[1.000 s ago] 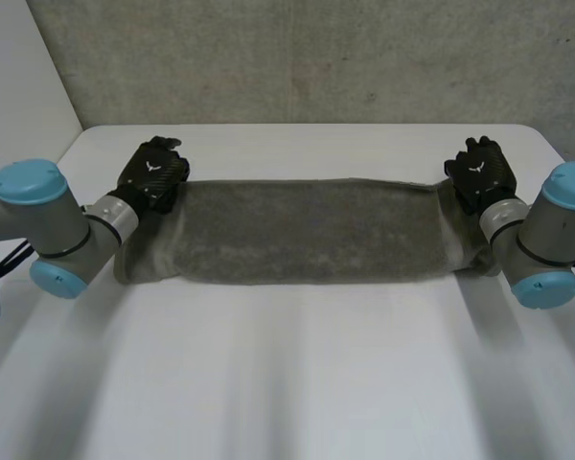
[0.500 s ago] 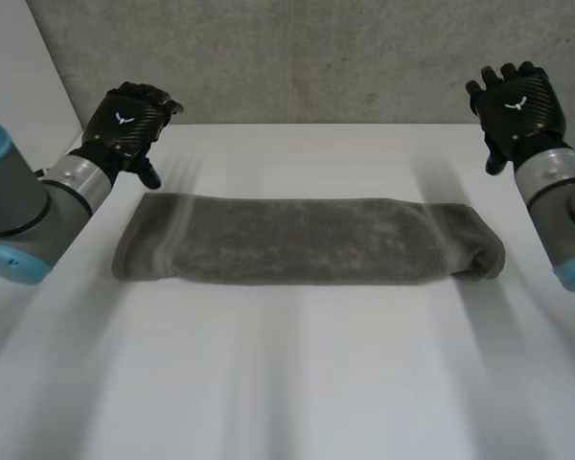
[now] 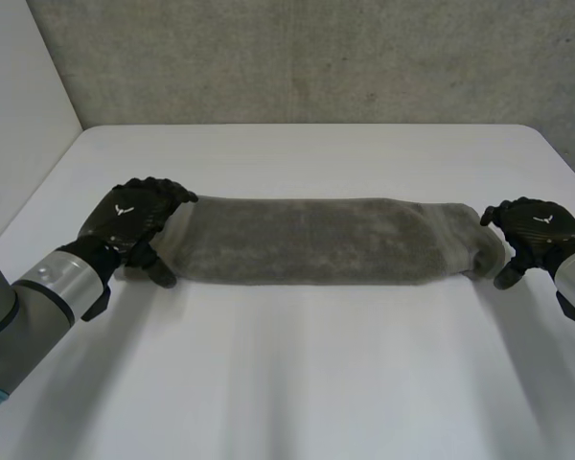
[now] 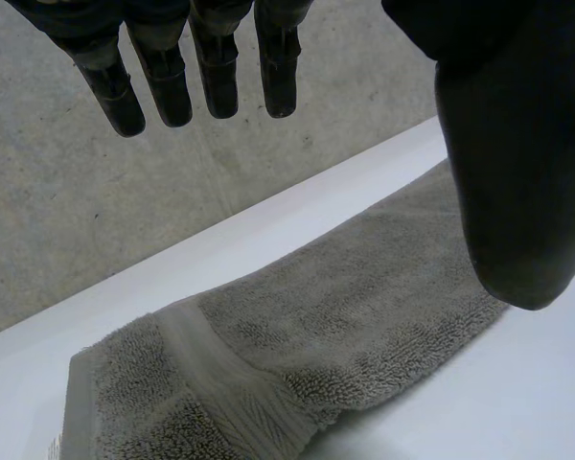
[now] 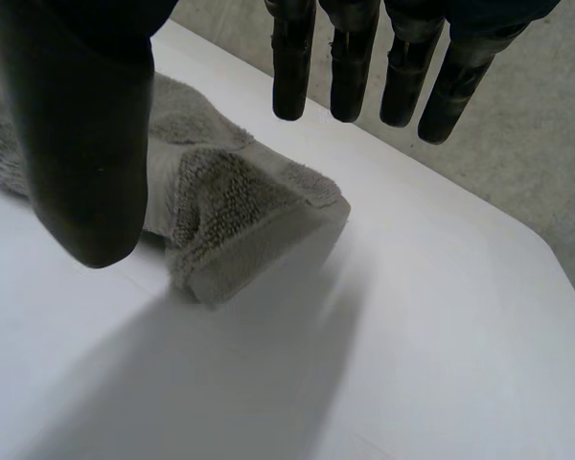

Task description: Fold the towel.

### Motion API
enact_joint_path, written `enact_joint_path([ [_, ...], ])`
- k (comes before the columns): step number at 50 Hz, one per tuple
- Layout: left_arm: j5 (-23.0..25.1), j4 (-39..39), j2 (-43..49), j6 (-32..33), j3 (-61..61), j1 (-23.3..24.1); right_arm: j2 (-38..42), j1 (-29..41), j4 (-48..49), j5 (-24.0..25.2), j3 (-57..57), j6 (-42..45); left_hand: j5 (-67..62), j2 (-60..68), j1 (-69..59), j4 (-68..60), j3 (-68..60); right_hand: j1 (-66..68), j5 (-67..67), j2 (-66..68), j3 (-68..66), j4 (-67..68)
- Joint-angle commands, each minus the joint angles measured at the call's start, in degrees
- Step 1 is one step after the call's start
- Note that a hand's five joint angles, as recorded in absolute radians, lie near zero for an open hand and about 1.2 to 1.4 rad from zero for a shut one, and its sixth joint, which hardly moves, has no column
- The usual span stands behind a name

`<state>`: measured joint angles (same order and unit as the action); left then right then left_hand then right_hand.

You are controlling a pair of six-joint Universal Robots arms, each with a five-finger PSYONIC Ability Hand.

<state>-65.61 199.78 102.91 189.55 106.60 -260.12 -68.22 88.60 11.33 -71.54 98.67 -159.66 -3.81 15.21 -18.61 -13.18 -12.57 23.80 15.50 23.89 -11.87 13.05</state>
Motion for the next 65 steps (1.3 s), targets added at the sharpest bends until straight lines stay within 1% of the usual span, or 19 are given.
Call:
enact_joint_path([
  [1,-0.04,0.35,0.62,0.12,-0.52,0.14,4.76,0.17,5.89,-0.27,-1.2,-2.13,2.08,-3.48,6.88,3.18,2.57,3.93,2.23,3.84,1.87,-3.05],
  [13,-0.04,0.44,1.76,0.12,-0.34,0.05,11.45,0.61,11.61,-2.29,-4.36,-5.57,2.08,-3.48,6.88,3.18,2.57,13.36,11.67,13.27,1.87,-3.05],
  [22,-0.04,0.44,1.68,0.12,-0.26,-0.56,13.38,-0.18,11.44,-2.91,-5.51,-5.4,2.08,-3.48,6.88,3.18,2.57,38.93,37.23,38.84,1.87,-3.05],
  [25,-0.13,0.35,1.5,0.12,-0.17,-0.56,12.07,-1.58,11.0,-2.56,-5.42,-5.31,2.08,-3.48,6.88,3.18,2.57,56.1,54.41,56.02,1.87,-3.05],
  [30,-0.13,0.35,1.15,0.12,0.09,-0.65,9.34,-3.87,10.03,-1.94,-4.8,-4.69,2.08,-3.48,6.88,3.18,2.57,56.2,54.5,56.11,1.87,-3.05],
  [33,-0.13,0.35,0.97,0.12,0.18,-0.65,7.93,-5.89,8.89,-1.33,-4.8,-2.23,2.08,-3.48,6.88,3.18,2.57,56.2,54.5,56.11,1.87,-3.05],
  [36,-0.13,0.35,0.8,0.12,0.18,-0.74,6.44,-8.35,7.75,-0.71,-5.42,3.74,2.08,-3.48,6.88,3.18,2.57,56.2,54.5,56.11,1.87,-3.05],
  [38,-0.13,0.35,0.71,0.12,0.18,-0.74,5.04,-11.07,7.39,-0.1,-6.9,12.14,2.08,-3.48,6.88,3.18,2.57,56.2,54.5,56.11,1.87,-3.05],
  [44,-0.22,0.26,0.36,0.12,0.18,-1.0,2.92,-11.78,7.22,-0.97,-11.84,22.64,2.08,-3.48,6.88,3.18,2.57,56.2,54.5,56.11,1.87,-3.05],
  [47,-0.22,0.26,0.36,0.03,0.18,-1.0,1.43,-9.94,7.13,-1.06,-14.47,23.87,2.08,-3.48,6.88,3.18,2.57,56.2,54.5,56.11,1.87,-3.05],
  [49,-0.22,0.26,0.27,0.03,0.18,-0.92,0.11,-4.08,7.48,-1.24,-16.05,23.78,2.08,-3.48,6.88,3.18,2.57,56.2,54.5,56.11,1.87,-3.05],
  [52,-0.22,0.26,0.27,0.03,0.18,-0.92,0.02,-0.36,7.57,-1.41,-16.49,24.13,2.08,-3.48,6.88,3.18,2.57,56.2,54.5,56.11,1.87,-3.05],
  [54,-0.22,0.26,0.27,0.03,0.18,-0.92,0.54,9.44,7.75,-2.03,-17.45,24.4,2.08,-3.48,6.88,3.18,2.57,56.2,54.5,56.11,1.87,-3.05],
  [57,-0.22,0.26,0.27,0.03,0.18,-0.92,1.43,13.79,7.92,-2.38,-18.08,24.57,2.08,-3.48,6.88,3.18,2.57,56.2,54.5,56.11,1.87,-3.05],
  [59,-0.22,0.26,0.01,0.03,0.18,-0.92,5.36,24.2,10.1,-3.78,-20.35,25.97,2.08,-3.48,6.88,3.18,2.57,56.2,54.5,56.11,1.87,-3.05],
  [60,-0.22,0.26,0.01,0.03,0.18,-0.92,5.38,24.25,10.12,-3.79,-20.36,25.98,2.08,-3.48,6.88,3.18,2.57,56.2,54.5,56.11,1.87,-3.05],
  [62,-0.22,0.26,-0.08,0.03,0.18,-1.0,9.84,32.3,12.92,-4.22,-23.07,27.38,2.08,-3.48,6.88,3.18,2.57,56.2,54.5,56.11,1.87,-3.05],
  [63,-0.22,0.26,-0.08,0.03,0.18,-1.0,9.87,32.34,12.93,-4.23,-23.09,27.39,2.08,-3.48,6.88,3.18,2.57,56.2,54.5,56.11,1.87,-3.05],
  [65,-0.22,0.26,-0.08,-0.06,0.18,-1.0,15.64,37.94,14.34,-4.14,-26.49,27.65,2.08,-3.48,6.88,3.18,2.57,56.2,54.5,56.11,1.87,-3.05],
])
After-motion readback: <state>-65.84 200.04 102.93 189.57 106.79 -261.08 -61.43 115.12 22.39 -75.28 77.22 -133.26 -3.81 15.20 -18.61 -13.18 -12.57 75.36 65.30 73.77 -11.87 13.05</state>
